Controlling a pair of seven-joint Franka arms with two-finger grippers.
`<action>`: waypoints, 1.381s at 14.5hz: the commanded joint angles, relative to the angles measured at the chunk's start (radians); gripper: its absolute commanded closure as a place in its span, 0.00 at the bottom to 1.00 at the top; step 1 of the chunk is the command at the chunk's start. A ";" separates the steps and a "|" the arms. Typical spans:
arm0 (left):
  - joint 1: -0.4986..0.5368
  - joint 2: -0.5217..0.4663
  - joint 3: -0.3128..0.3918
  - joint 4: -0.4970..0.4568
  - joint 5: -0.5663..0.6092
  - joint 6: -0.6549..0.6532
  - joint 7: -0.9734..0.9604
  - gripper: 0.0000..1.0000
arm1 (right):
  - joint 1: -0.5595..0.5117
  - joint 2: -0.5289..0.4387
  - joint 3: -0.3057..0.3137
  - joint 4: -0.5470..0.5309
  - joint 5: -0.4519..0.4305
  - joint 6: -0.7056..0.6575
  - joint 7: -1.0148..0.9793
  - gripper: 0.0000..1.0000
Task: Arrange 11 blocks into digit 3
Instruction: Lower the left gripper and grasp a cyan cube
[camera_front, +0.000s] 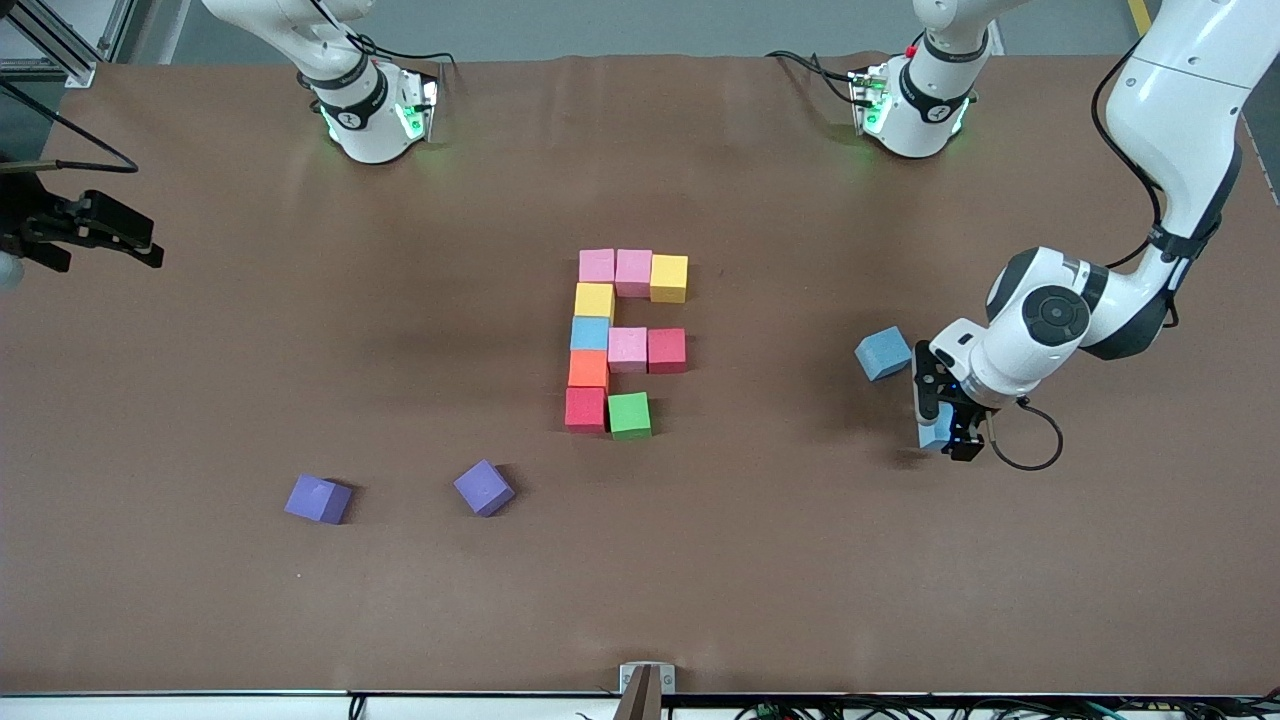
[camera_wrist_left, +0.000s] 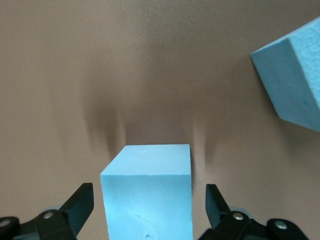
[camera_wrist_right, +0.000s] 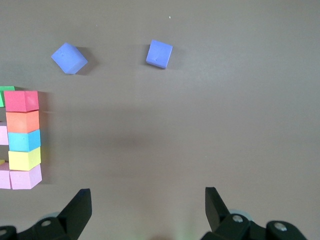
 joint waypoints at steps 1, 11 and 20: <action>0.008 0.038 -0.006 0.030 0.026 0.011 0.016 0.16 | 0.007 -0.035 -0.009 -0.029 -0.013 -0.006 -0.004 0.00; 0.004 0.075 -0.004 0.078 0.029 0.008 0.018 0.78 | 0.005 -0.130 -0.009 -0.075 -0.002 -0.015 0.010 0.00; -0.211 0.096 -0.021 0.260 -0.057 -0.178 -0.013 0.80 | 0.007 -0.158 -0.005 -0.068 -0.002 -0.065 0.041 0.00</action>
